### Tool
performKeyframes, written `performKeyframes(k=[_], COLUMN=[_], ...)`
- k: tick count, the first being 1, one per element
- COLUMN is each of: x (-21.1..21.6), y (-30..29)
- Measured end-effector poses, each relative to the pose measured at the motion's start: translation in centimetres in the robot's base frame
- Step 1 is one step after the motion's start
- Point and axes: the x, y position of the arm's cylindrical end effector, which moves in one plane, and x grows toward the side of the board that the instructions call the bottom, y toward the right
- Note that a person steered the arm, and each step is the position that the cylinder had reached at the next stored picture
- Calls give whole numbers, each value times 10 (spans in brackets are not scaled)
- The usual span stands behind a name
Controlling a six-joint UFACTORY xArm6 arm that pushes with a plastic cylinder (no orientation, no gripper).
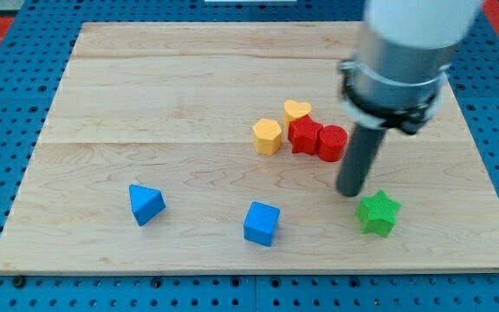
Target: Slide green star to blue cube
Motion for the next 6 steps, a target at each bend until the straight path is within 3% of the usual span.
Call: performKeyframes(k=[1, 2, 3, 5, 6], x=[2, 26, 52, 6, 4], y=[112, 146, 87, -143, -139])
